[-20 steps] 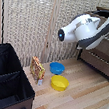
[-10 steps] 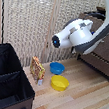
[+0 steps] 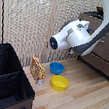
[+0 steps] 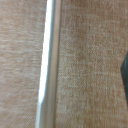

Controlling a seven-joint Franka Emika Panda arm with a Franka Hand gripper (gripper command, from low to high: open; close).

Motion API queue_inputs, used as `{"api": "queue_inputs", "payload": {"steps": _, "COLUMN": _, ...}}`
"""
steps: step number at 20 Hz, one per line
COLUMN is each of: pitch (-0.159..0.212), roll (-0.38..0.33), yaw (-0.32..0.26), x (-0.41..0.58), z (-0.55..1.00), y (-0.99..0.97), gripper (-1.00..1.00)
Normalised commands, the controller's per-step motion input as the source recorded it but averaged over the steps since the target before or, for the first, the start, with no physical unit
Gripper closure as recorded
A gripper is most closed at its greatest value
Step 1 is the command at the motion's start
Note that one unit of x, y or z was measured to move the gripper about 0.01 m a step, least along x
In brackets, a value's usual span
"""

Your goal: Locate and clasp the grip of the topmost drawer. Steadily and circumspectly yank the drawer open. Discover and seize the nutrition bar using your clamp. Deposit the nutrition bar in the accessible drawer. Unclench the nutrition bar.

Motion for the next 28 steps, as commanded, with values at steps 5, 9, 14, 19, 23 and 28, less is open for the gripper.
{"api": "queue_inputs", "payload": {"steps": 5, "pitch": -0.044, "roll": 0.198, "yaw": -0.059, "x": 0.257, "z": 0.21, "y": 0.5, "gripper": -1.0}}
{"api": "queue_inputs", "payload": {"steps": 9, "pitch": -0.036, "roll": 0.262, "yaw": -0.112, "x": 0.308, "z": 0.2, "y": 0.35, "gripper": -1.0}}
{"api": "queue_inputs", "payload": {"steps": 14, "pitch": -0.061, "roll": 0.164, "yaw": -0.19, "x": 0.257, "z": 0.23, "y": 0.17, "gripper": -1.0}}
{"api": "queue_inputs", "payload": {"steps": 19, "pitch": -0.058, "roll": 0.233, "yaw": -0.17, "x": 0.284, "z": 0.11, "y": 0.18, "gripper": -1.0}}
{"api": "queue_inputs", "payload": {"steps": 23, "pitch": -0.044, "roll": 0.327, "yaw": -0.194, "x": 0.144, "z": 0.0, "y": 0.19, "gripper": -1.0}}
{"api": "queue_inputs", "payload": {"steps": 28, "pitch": -0.011, "roll": 0.369, "yaw": -0.196, "x": 0.105, "z": 0.0, "y": 0.19, "gripper": -1.0}}
